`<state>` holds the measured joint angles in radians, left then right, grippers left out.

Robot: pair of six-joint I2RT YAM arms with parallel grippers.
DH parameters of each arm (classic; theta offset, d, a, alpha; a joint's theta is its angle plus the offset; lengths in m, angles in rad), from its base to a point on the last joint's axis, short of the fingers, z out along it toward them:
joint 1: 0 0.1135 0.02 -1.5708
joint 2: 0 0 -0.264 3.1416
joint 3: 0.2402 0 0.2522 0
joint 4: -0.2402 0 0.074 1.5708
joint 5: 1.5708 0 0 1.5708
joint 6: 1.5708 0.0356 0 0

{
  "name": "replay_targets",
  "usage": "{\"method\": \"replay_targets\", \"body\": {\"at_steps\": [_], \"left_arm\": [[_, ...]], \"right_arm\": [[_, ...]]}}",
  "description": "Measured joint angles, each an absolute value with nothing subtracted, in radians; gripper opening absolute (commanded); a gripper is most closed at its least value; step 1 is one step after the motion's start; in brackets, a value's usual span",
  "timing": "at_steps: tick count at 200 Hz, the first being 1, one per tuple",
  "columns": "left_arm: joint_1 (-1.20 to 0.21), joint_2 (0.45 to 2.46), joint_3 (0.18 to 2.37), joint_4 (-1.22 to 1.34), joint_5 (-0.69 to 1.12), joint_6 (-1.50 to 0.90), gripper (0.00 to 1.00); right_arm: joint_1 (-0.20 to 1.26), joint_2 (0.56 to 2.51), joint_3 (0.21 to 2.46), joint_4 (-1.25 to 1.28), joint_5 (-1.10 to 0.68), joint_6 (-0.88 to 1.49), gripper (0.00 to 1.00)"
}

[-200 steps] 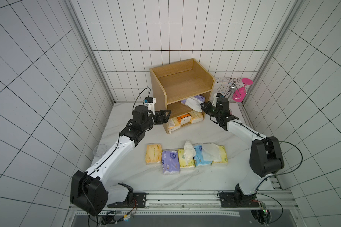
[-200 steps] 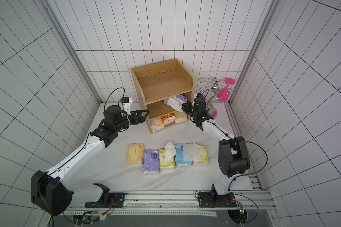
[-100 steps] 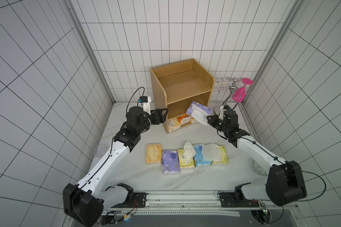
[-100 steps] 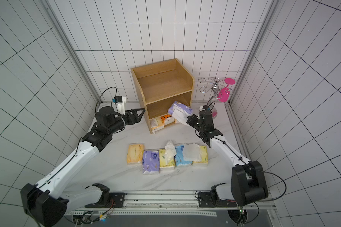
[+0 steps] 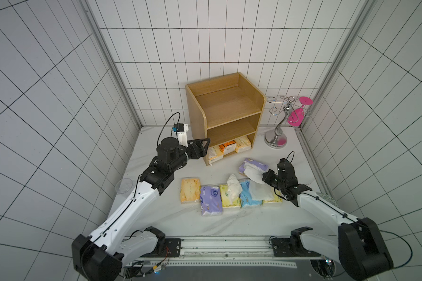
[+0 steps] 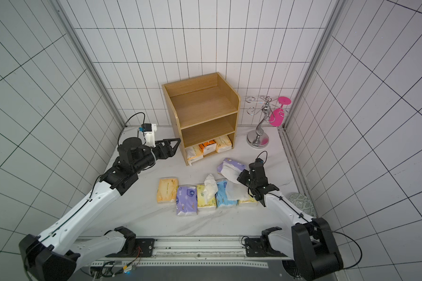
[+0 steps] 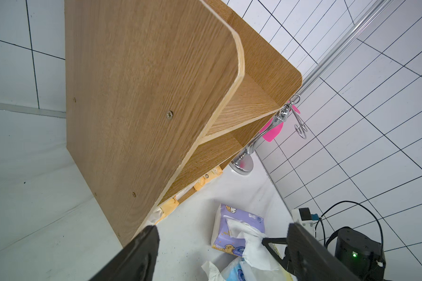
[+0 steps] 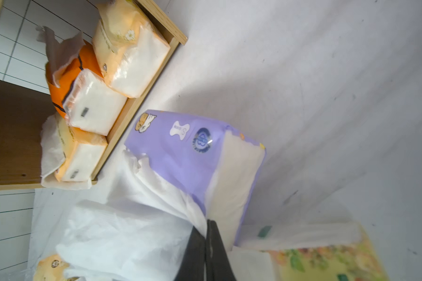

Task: Remove the tissue boxes from the shelf
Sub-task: Place the box of tissues at the center of the board.

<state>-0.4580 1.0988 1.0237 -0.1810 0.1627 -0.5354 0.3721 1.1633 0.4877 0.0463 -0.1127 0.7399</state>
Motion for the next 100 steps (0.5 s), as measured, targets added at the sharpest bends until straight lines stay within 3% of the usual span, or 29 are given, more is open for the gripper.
{"method": "replay_targets", "body": {"at_steps": [8,25,64,100], "left_arm": [[-0.463,1.099,1.023,-0.182,0.157,-0.536,0.86],[-0.474,1.099,1.023,-0.183,0.146,-0.539,0.86],[-0.503,1.106,1.023,-0.184,0.119,-0.538,0.86],[-0.509,1.103,1.014,-0.184,0.07,-0.534,0.87]], "right_arm": [[0.371,1.163,0.487,0.047,-0.111,0.738,0.56],[0.369,1.154,0.487,0.035,-0.105,0.723,0.67],[0.336,1.094,0.544,-0.102,-0.081,0.655,0.68],[0.313,1.131,0.783,-0.261,-0.078,0.508,0.68]]}}
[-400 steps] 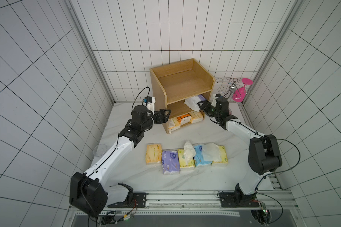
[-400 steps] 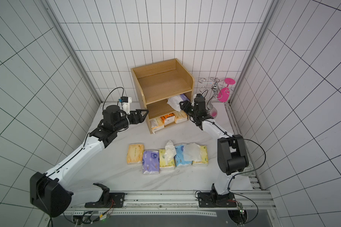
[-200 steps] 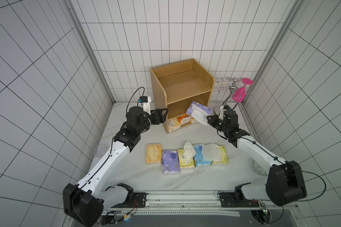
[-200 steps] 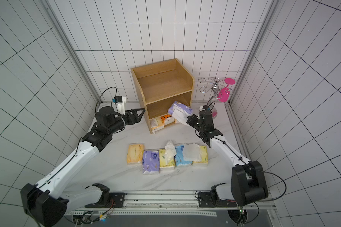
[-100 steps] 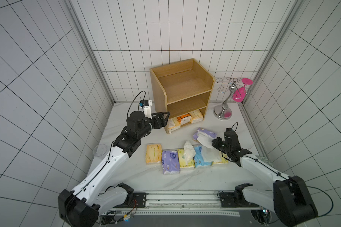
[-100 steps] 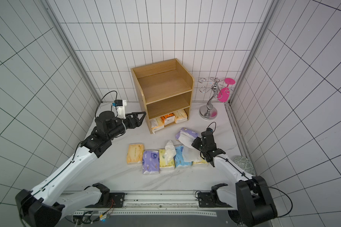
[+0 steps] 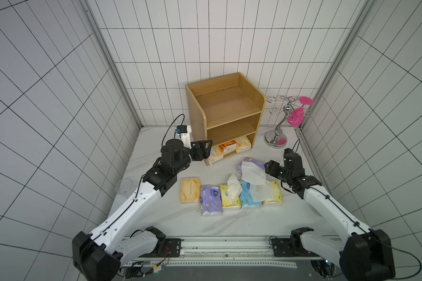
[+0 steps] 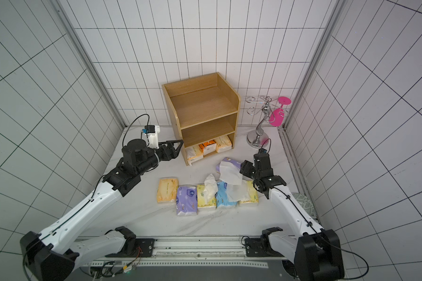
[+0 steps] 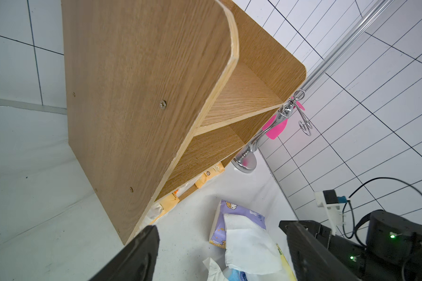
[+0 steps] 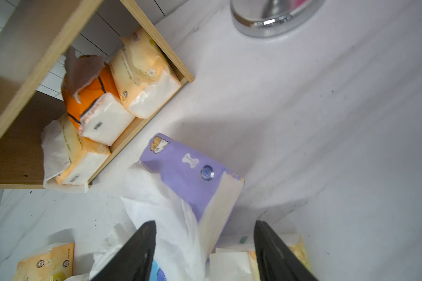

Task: Remove the tissue boxes from the shelf
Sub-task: Place the box of tissues at the center of the board, then adjust the box of tissues at the center of the board.

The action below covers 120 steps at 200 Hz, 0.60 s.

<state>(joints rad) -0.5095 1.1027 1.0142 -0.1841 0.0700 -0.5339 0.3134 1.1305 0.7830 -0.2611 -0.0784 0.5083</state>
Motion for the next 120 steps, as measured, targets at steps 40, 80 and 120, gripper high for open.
{"method": "replay_targets", "body": {"at_steps": [40,80,120], "left_arm": [[-0.509,1.071,0.962,-0.195,0.0,-0.526,0.87],[-0.503,1.031,0.908,-0.215,-0.054,-0.523,0.87],[-0.5,1.005,0.905,-0.245,-0.075,-0.523,0.87]], "right_arm": [[0.345,1.245,0.925,-0.297,-0.167,0.369,0.81],[0.445,1.425,0.934,-0.336,-0.159,0.264,0.92],[0.445,1.516,0.945,-0.342,-0.126,0.22,0.92]]}}
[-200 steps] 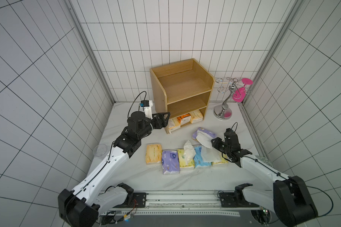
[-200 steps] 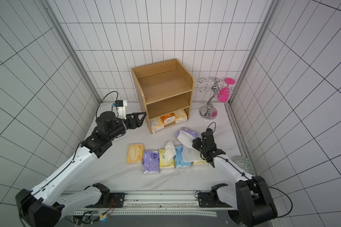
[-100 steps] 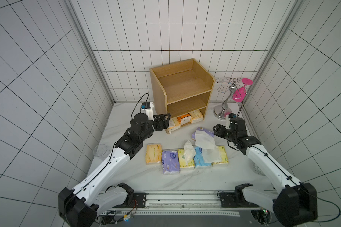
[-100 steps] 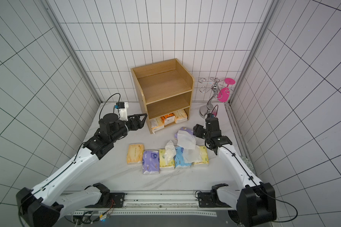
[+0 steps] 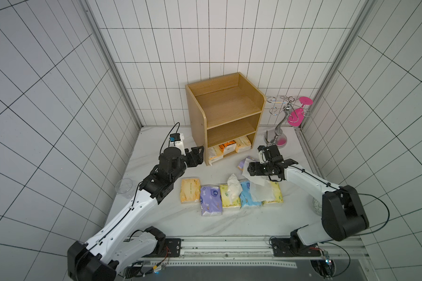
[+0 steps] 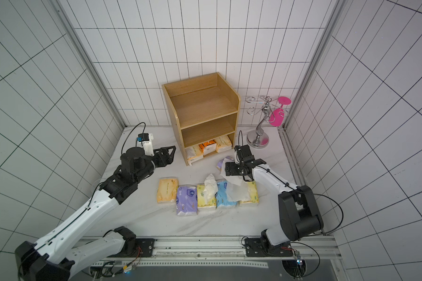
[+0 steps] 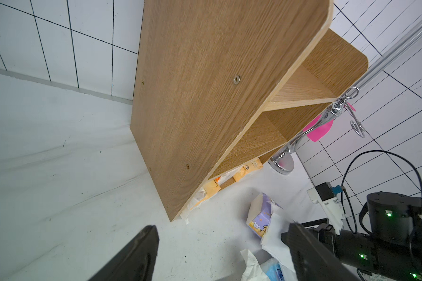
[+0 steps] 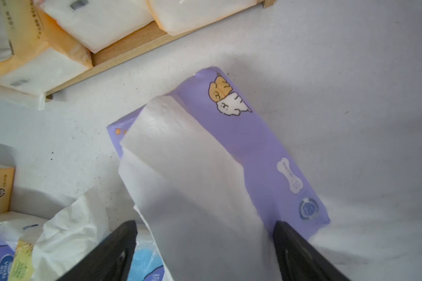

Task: Remove the tissue boxes from the shelf
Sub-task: Adjust the box of tissues at the center of the board.

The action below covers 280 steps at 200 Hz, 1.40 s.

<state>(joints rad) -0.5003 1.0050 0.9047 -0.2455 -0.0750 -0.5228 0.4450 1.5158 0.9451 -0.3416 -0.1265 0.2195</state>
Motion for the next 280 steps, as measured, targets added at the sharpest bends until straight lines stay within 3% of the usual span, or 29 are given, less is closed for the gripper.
{"method": "replay_targets", "body": {"at_steps": [79,176,244,280], "left_arm": [[-0.501,1.022,0.919,-0.271,-0.077,-0.523,0.87],[-0.538,1.096,0.963,-0.265,-0.04,-0.527,0.87],[-0.542,1.071,0.953,-0.264,-0.045,-0.531,0.87],[-0.542,1.062,0.943,-0.266,-0.056,-0.53,0.87]], "right_arm": [[0.358,1.573,0.973,-0.322,-0.052,0.268,0.83],[0.266,1.332,0.913,-0.325,-0.126,0.326,0.85],[0.266,1.6,1.048,-0.387,-0.16,0.207,0.88],[0.273,1.62,1.047,-0.381,-0.176,0.207,0.79]]}}
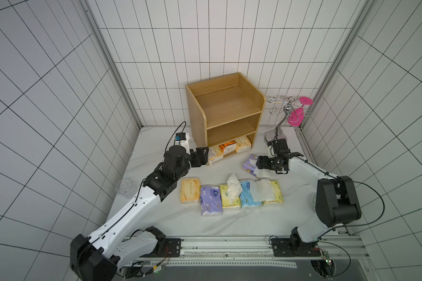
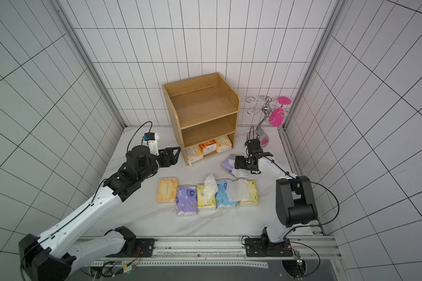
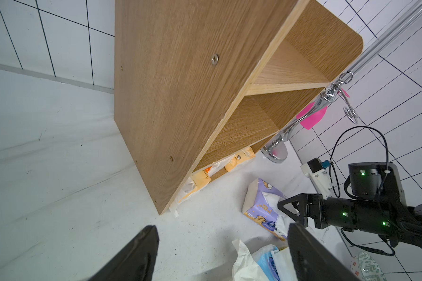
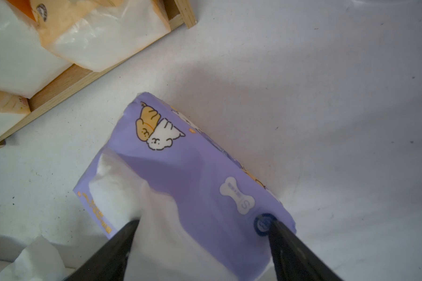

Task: Remove the tissue boxes from the shelf
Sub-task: Adjust the box of tissues at the center of the board.

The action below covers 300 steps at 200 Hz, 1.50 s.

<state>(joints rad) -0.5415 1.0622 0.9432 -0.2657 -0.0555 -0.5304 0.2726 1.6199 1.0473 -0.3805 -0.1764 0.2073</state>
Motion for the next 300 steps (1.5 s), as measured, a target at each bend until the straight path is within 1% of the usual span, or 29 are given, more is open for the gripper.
{"method": "replay_targets", "body": {"at_steps": [13,48,99,111,128,141,151,179,214,238,262,300], "left_arm": [[-0.542,1.062,0.942,-0.266,-0.056,-0.531,0.87],[-0.542,1.064,0.942,-0.263,-0.055,-0.53,0.87],[-0.542,1.096,0.942,-0.251,-0.043,-0.529,0.87],[-0.542,1.104,0.942,-0.25,-0.04,-0.526,0.87],[-0.542,1.117,0.949,-0.244,-0.035,-0.523,0.87],[-0.542,1.132,0.963,-0.238,-0.033,-0.519,0.87],[-0.542,1.148,0.977,-0.231,-0.033,-0.516,0.87],[-0.542,1.195,1.018,-0.185,-0.035,-0.512,0.87],[-0.542,1.25,1.067,-0.113,-0.049,-0.512,0.87],[-0.538,1.293,1.092,-0.068,-0.072,-0.516,0.87],[-0.511,1.341,1.109,-0.033,-0.074,-0.523,0.87],[-0.419,1.37,1.111,-0.02,-0.031,-0.538,0.87]], "right_arm": [[0.275,1.625,1.047,-0.374,-0.175,0.216,0.73],[0.261,1.654,1.047,-0.36,-0.156,0.26,0.63],[0.183,1.625,1.0,-0.33,-0.158,0.324,0.61],[0.171,1.593,0.976,-0.333,-0.156,0.335,0.64],[0.163,1.543,0.951,-0.349,-0.152,0.35,0.77],[0.163,1.505,0.938,-0.358,-0.159,0.357,0.83],[0.163,1.473,0.927,-0.359,-0.173,0.363,0.85],[0.163,1.356,0.909,-0.357,-0.218,0.389,0.85],[0.187,1.198,0.867,-0.259,-0.301,0.485,0.78],[0.266,1.18,0.816,-0.124,-0.348,0.583,0.72],[0.338,1.256,0.768,0.046,-0.381,0.698,0.64],[0.429,1.479,0.77,0.268,-0.381,0.844,0.59]]}}
